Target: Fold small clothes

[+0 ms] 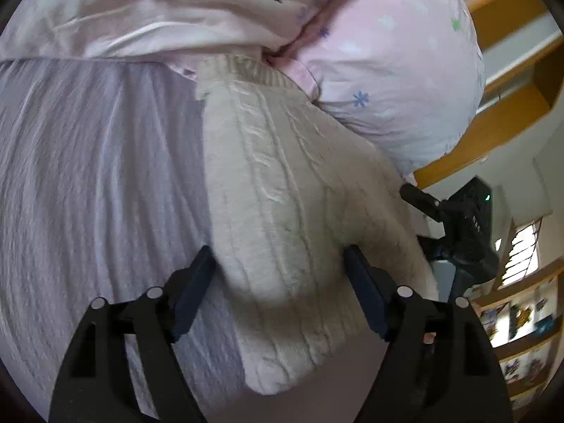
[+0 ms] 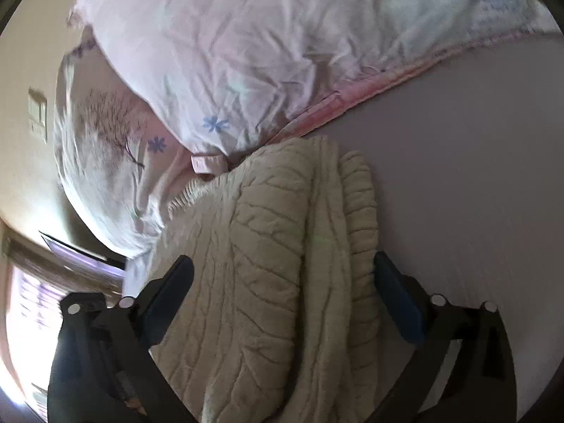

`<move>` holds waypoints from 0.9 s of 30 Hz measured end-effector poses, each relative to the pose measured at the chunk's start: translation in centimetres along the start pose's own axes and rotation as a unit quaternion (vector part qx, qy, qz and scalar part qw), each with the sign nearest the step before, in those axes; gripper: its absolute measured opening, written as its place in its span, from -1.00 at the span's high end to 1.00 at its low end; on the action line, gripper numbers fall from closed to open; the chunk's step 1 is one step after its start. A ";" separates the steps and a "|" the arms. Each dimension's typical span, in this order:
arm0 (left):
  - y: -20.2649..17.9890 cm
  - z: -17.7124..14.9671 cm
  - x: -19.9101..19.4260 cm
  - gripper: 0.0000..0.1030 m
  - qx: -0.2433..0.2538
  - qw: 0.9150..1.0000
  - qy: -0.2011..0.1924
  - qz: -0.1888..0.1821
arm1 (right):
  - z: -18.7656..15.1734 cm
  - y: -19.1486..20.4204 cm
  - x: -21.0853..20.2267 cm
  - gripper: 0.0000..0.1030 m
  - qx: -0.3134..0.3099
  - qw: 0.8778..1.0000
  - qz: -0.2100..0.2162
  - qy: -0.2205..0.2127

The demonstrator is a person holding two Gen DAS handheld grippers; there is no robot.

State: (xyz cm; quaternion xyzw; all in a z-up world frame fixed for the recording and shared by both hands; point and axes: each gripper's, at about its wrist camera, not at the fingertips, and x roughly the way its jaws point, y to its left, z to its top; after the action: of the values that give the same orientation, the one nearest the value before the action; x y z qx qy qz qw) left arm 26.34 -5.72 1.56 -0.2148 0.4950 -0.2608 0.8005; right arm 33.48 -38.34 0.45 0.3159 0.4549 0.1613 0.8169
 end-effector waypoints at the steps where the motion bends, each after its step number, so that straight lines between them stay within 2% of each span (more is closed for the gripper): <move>1: -0.2 0.1 0.4 -0.47 0.000 1.000 0.000 -0.004 | -0.1 0.3 0.2 -0.61 -0.011 1.000 -0.011 -0.002; 2: -0.3 0.0 0.5 -0.46 -0.003 1.000 -0.003 -0.007 | -0.3 0.6 0.6 -0.17 -0.020 1.000 -0.018 -0.001; 3: -0.4 0.1 0.9 -0.22 -0.006 1.000 -0.002 -0.012 | -0.4 0.5 0.9 0.02 -0.017 1.000 -0.006 0.005; 4: -0.2 0.2 1.0 0.06 -0.007 1.000 0.002 -0.017 | -0.5 0.6 0.9 0.08 -0.016 1.000 0.004 0.003; 6: 0.3 0.4 -0.3 0.31 -0.003 0.999 0.000 -0.047 | -0.7 1.4 0.0 0.16 -0.027 0.999 0.033 -0.015; 7: 0.6 0.4 -1.4 0.35 0.003 0.998 -0.001 -0.063 | -0.9 1.9 -0.3 0.17 -0.029 0.998 0.061 -0.019; 9: 1.2 -0.2 -4.2 0.35 0.024 0.997 -0.015 -0.068 | -1.6 3.3 -0.2 0.19 -0.040 0.993 0.110 -0.003; 11: 2.0 -0.9 -7.5 0.34 0.049 0.997 -0.040 -0.052 | -2.7 5.0 1.0 0.19 -0.060 0.990 0.126 0.028; 13: 3.6 -1.9 -10.6 0.25 0.066 0.996 -0.062 -0.002 | -4.8 7.7 4.0 0.09 -0.106 0.985 0.100 0.093; 14: 4.6 -2.4 -11.4 0.22 0.066 0.995 -0.066 0.034 | -5.5 8.5 5.2 -0.04 -0.123 0.983 0.070 0.117; 15: 5.6 -2.9 -12.0 0.18 0.060 0.994 -0.069 0.055 | -5.8 8.9 5.6 -0.18 -0.130 0.983 0.052 0.120; 16: 6.1 -3.3 -12.5 0.17 0.055 0.994 -0.076 0.062 | -5.7 9.1 5.2 -0.20 -0.131 0.985 0.040 0.109; 17: 6.7 -4.1 -13.7 0.16 0.053 0.991 -0.101 0.074 | -5.3 9.2 3.8 -0.23 -0.124 0.989 0.029 0.079; 19: 6.6 -5.1 -15.5 -0.13 0.064 0.986 -0.133 0.079 | -5.2 9.2 0.7 -0.24 -0.121 0.992 0.023 0.006; 20: 6.4 -5.7 -16.5 -0.19 0.072 0.983 -0.152 0.078 | -5.3 9.4 -0.7 -0.24 -0.126 0.991 0.030 -0.027; 21: 6.1 -6.0 -16.9 -0.24 0.080 0.981 -0.161 0.076 | -5.6 9.7 -1.6 -0.23 -0.132 0.990 0.037 -0.042; 23: 5.0 -6.3 -17.2 -0.30 0.098 0.978 -0.169 0.073 | -6.2 10.4 -1.5 -0.23 -0.139 0.989 0.028 -0.033; 25: 3.8 -6.5 -16.5 -0.33 0.114 0.977 -0.165 0.068 | -7.2 11.0 -0.3 -0.04 -0.162 0.987 -0.002 -0.012; 27: 3.4 -6.5 -15.6 -0.34 0.121 0.978 -0.157 0.064 | -8.2 11.5 2.1 0.54 -0.175 0.984 -0.036 0.017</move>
State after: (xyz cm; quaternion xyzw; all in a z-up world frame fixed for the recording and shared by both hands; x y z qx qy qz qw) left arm 15.38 6.13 7.43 -0.1225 0.3407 -0.2298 0.9034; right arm 27.93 -25.52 3.59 0.1482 0.4448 0.2145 0.8569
